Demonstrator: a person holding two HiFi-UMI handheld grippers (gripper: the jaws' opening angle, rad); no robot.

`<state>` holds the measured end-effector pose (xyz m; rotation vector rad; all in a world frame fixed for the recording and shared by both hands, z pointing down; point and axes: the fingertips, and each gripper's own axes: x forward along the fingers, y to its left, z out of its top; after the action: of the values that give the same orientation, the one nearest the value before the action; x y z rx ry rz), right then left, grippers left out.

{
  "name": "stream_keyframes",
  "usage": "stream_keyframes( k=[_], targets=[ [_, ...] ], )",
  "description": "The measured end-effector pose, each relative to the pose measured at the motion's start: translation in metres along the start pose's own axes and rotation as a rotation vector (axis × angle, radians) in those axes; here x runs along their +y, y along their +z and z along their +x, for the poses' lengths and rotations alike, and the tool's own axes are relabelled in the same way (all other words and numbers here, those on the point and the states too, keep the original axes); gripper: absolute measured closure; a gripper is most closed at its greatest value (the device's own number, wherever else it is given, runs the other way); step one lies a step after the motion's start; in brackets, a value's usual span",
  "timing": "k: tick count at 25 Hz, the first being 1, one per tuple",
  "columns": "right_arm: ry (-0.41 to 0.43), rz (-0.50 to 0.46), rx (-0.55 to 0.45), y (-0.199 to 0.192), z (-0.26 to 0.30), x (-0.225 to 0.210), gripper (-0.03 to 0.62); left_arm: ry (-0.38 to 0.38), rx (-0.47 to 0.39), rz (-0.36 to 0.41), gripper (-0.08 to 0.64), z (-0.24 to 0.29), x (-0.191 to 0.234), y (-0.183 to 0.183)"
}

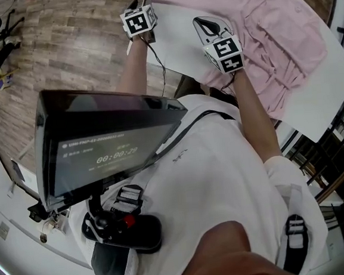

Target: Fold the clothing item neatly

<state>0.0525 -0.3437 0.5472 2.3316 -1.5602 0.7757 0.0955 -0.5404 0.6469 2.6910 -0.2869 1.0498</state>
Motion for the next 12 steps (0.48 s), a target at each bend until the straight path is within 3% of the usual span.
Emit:
stream_keyframes(
  k=[8,12],
  targets=[
    [-0.030,0.001,0.013,-0.005,-0.010,-0.004,0.588,0.025,0.061,-0.016,0.422,0.006,0.007,0.000],
    [-0.041,-0.003,0.004,-0.001,-0.011,-0.010,0.588,0.001,0.063,0.004,0.497,0.000,0.001,-0.001]
  ],
)
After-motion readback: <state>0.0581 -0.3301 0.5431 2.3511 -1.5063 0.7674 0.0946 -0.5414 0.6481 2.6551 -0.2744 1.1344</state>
